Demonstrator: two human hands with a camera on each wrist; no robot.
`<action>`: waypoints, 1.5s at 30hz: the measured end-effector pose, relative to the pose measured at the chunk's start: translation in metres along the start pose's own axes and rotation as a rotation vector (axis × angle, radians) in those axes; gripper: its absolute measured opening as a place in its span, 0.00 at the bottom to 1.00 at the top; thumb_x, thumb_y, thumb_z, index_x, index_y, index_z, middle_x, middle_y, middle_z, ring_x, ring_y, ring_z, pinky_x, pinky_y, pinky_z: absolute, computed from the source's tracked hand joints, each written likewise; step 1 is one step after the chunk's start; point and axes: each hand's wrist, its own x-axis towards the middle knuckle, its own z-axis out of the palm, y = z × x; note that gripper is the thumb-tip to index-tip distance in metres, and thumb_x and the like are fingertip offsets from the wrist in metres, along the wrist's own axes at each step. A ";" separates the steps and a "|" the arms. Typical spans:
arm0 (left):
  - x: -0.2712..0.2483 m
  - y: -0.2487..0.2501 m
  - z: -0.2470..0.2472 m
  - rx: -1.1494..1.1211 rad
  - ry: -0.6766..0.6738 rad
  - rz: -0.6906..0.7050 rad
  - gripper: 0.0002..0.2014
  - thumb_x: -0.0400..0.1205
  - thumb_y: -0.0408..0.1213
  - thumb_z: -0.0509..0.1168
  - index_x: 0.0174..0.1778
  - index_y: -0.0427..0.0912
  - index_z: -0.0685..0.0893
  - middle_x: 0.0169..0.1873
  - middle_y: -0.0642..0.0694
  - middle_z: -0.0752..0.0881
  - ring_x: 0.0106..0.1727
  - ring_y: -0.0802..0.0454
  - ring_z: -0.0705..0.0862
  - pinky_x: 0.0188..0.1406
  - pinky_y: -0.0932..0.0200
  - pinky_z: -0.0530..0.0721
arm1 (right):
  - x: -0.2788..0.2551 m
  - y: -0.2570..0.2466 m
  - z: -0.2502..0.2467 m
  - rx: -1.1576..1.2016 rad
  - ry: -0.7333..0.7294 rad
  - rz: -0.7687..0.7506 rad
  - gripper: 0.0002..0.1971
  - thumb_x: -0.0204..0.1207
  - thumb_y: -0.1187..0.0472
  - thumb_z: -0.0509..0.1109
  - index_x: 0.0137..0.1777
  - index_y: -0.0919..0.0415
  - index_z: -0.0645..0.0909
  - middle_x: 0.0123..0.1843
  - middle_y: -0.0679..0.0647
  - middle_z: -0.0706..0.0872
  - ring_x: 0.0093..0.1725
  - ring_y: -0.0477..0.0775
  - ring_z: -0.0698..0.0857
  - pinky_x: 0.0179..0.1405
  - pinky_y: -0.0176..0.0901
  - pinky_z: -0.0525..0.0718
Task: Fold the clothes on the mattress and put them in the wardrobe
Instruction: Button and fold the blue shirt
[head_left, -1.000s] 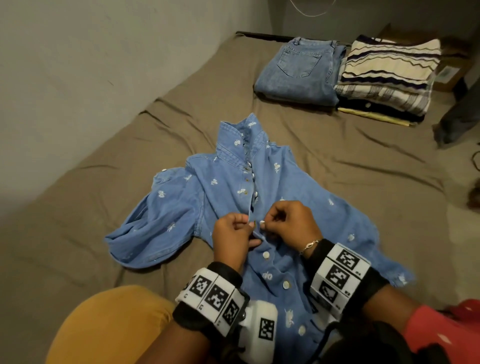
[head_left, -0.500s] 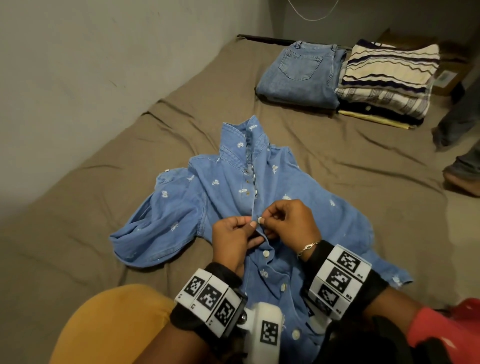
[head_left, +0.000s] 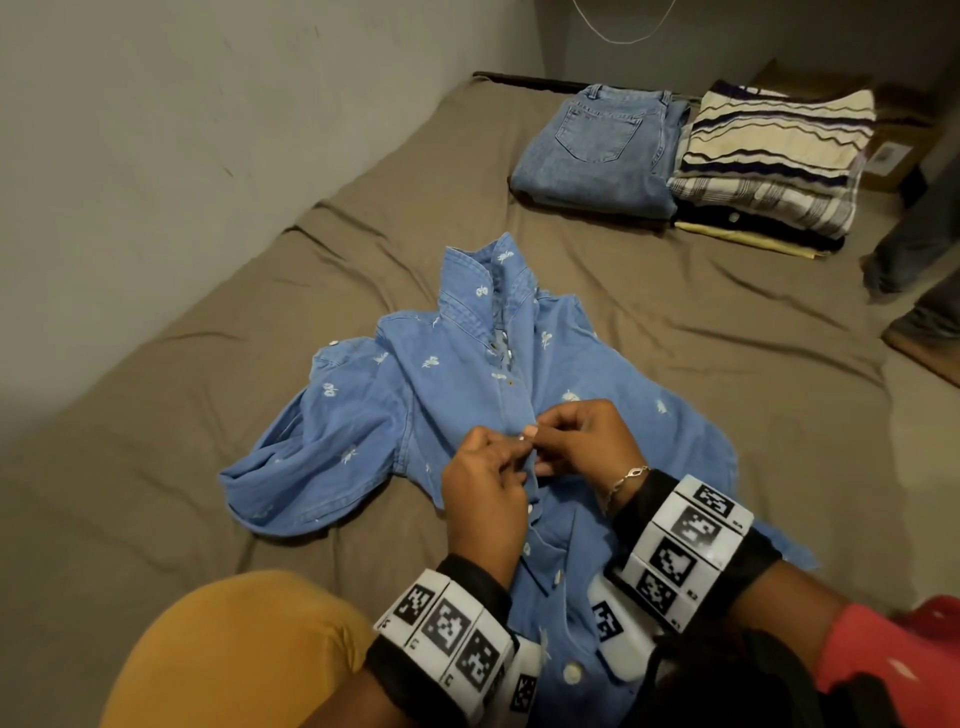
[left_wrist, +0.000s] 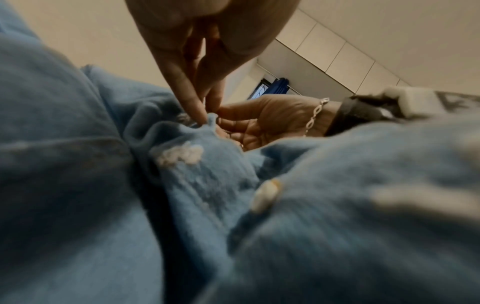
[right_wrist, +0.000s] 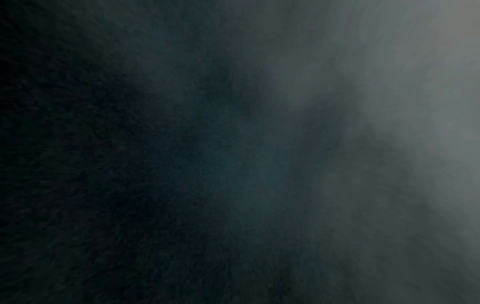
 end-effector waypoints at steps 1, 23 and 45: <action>-0.001 0.000 0.000 -0.013 0.024 -0.004 0.17 0.73 0.12 0.59 0.39 0.36 0.88 0.35 0.54 0.80 0.38 0.66 0.82 0.38 0.76 0.81 | 0.001 0.002 0.000 0.010 0.008 0.008 0.10 0.73 0.73 0.70 0.32 0.67 0.78 0.27 0.60 0.80 0.18 0.46 0.80 0.21 0.34 0.83; 0.007 -0.005 -0.004 -0.350 0.013 -0.253 0.12 0.75 0.21 0.69 0.34 0.43 0.81 0.25 0.51 0.85 0.30 0.52 0.85 0.35 0.55 0.86 | -0.001 0.003 0.004 0.055 -0.014 -0.132 0.13 0.75 0.78 0.65 0.33 0.62 0.77 0.25 0.50 0.80 0.21 0.36 0.78 0.24 0.29 0.78; 0.007 0.000 -0.018 -0.341 -0.113 -0.420 0.06 0.78 0.24 0.66 0.35 0.35 0.82 0.29 0.42 0.84 0.32 0.49 0.84 0.30 0.60 0.86 | -0.010 -0.001 -0.003 -0.260 -0.147 -0.071 0.15 0.77 0.73 0.66 0.29 0.59 0.77 0.24 0.51 0.78 0.22 0.40 0.78 0.27 0.33 0.79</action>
